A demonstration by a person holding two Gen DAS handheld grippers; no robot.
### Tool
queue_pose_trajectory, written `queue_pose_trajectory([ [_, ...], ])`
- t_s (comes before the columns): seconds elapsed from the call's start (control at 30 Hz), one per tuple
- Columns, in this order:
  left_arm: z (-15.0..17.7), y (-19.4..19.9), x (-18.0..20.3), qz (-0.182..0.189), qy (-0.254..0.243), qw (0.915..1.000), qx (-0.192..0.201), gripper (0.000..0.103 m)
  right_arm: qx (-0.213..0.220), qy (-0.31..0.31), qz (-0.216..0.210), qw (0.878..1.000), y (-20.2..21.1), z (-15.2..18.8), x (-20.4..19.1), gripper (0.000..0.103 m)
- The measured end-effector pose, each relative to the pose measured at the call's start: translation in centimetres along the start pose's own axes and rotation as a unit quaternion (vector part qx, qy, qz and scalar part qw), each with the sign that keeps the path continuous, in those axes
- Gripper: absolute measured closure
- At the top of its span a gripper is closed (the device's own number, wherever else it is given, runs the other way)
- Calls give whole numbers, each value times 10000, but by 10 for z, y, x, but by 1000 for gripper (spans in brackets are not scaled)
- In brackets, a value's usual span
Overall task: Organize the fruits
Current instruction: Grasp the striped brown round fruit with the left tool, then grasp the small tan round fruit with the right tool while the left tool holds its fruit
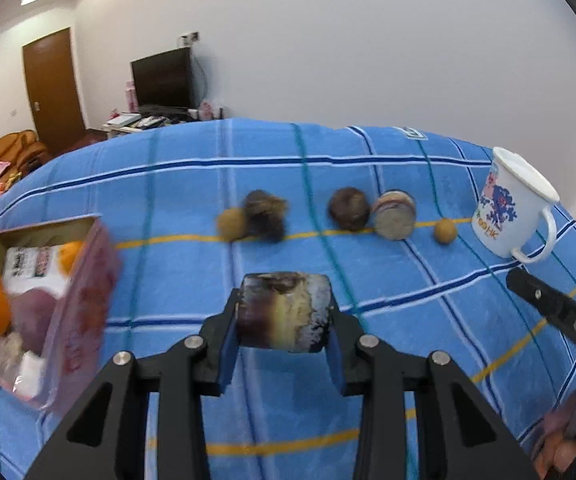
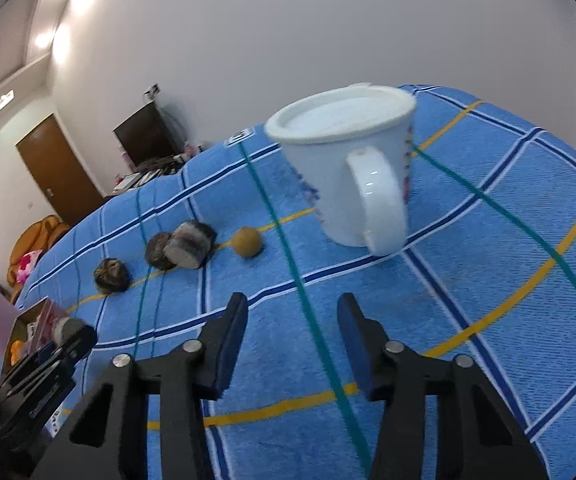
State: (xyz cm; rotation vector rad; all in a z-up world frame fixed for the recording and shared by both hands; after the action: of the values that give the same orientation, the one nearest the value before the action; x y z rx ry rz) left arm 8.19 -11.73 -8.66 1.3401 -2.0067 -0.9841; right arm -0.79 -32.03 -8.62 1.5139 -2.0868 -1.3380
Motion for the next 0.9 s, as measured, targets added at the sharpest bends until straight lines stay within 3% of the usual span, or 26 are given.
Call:
queue_pose_trajectory([
  [0.13,1,18,-20,-312,-39,9984,469,64,-392,53,-267,9989,-11,1,-17,54],
  [0.4,-11,28,-41,-316,2,9954,907,64,-713,454,307,9959,-42,-26,-36,54],
  [0.57,-12,30,-46,-186,125,9959,879,64,-788,593,540,9937,-64,-40,-41,54],
  [0.9,-13,28,-50,-320,167,9955,873,64,-775,1230,1100,9832,-94,-52,-57,58],
])
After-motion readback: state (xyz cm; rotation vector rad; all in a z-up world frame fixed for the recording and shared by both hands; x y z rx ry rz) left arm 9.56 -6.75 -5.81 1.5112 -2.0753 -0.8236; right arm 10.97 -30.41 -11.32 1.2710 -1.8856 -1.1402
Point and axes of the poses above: each gripper's, at about its wrist camera, not at the fingertips, and y roughly against the way its jaws point, x to its right, z to its underside, the point moved 9 cm from there along -y, roughly the way its jaws point, and after that the axes turned 11 degrees about -x, right-handed, at the moved point
